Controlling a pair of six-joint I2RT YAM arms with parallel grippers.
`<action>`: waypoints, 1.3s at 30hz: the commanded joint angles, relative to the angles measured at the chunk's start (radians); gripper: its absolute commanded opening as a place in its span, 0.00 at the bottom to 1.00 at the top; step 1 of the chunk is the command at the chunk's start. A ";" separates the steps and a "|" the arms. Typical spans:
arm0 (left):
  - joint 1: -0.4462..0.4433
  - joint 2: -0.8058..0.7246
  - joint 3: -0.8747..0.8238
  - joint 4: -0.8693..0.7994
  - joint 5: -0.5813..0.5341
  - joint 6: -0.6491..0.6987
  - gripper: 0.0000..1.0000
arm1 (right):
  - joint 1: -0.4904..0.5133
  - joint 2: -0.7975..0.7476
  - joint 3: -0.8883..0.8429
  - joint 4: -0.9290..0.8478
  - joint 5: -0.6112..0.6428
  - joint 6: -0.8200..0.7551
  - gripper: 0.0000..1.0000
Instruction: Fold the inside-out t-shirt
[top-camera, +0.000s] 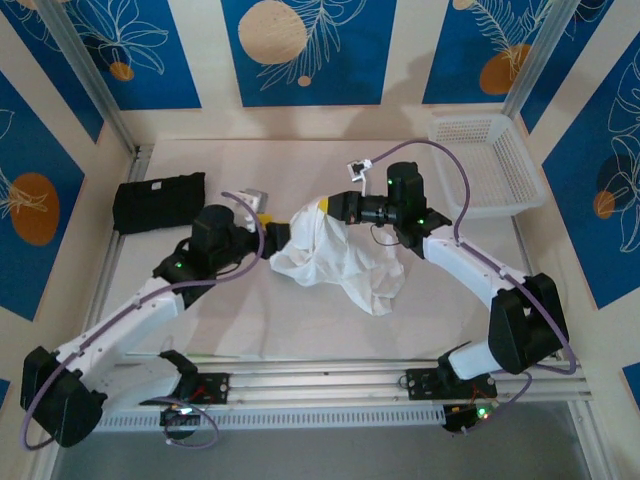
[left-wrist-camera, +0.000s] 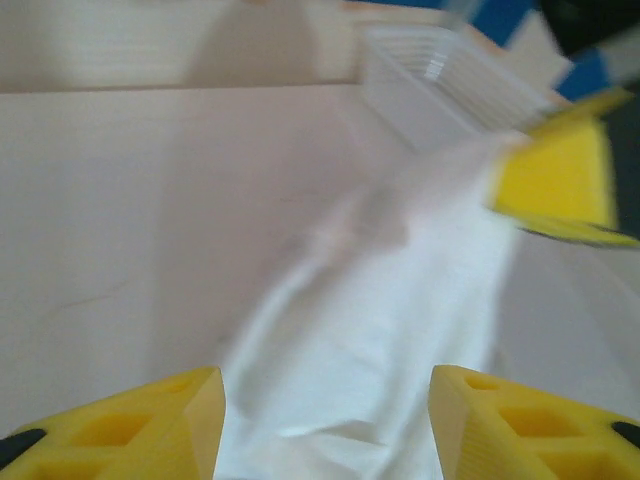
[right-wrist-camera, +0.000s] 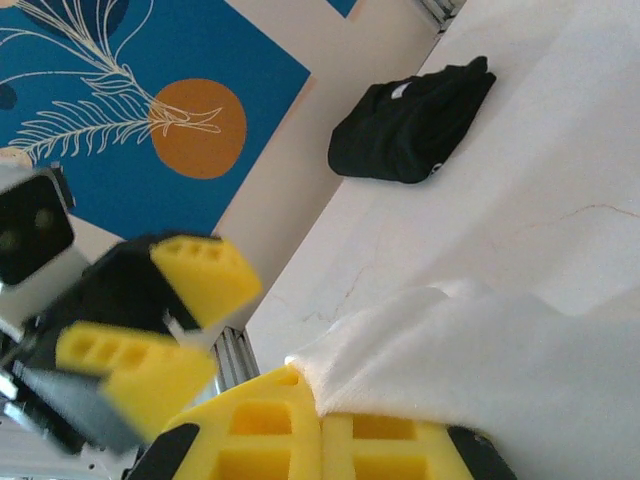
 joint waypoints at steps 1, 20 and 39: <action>-0.046 0.091 -0.007 0.091 0.152 -0.020 0.52 | -0.007 0.003 0.037 -0.002 -0.035 0.014 0.00; -0.029 0.220 0.064 0.144 0.207 -0.013 0.00 | -0.027 -0.007 0.151 -0.281 0.083 -0.247 0.00; 0.043 0.038 -0.030 0.533 0.404 -0.343 0.00 | 0.032 -0.191 0.122 -0.543 0.326 -0.512 0.35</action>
